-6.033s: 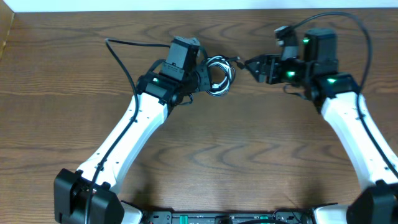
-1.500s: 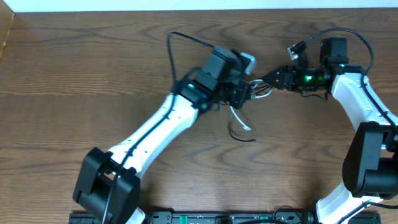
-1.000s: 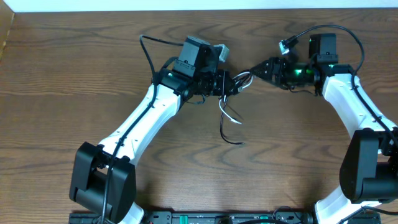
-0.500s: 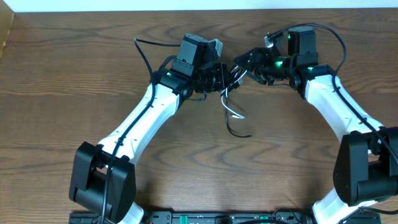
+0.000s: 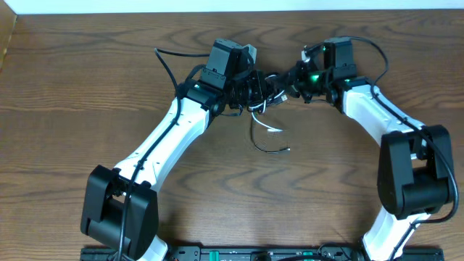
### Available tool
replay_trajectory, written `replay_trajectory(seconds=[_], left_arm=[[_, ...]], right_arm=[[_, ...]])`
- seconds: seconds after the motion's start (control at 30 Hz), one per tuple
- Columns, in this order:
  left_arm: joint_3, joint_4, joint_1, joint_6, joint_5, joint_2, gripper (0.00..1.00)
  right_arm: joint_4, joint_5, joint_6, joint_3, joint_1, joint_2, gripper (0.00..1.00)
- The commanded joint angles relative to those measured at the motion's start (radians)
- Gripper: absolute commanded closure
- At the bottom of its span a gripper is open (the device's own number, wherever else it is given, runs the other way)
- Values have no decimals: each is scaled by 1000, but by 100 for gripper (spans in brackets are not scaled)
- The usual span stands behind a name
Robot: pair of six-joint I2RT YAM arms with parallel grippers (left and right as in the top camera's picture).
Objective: Untangle cables
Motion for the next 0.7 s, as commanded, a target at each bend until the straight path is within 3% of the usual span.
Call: replay_trajectory(seconds=[0.0,0.3,0.5,0.67], left_arm=[[9,-21,5,-8,-98,1,93],[9,-186,6,31,-522,1,93],[9,-227,5,115,-562,1,93],[9,-240,5,182,-561,1,93]], right_arm=[[32,-42,-63,14,-21,-3,99],[37,-274,-119,14,-184,-131,99],[10,-401,-153,14,-285,-149,99],[-188,-247,-324,14,-343,-149,99]])
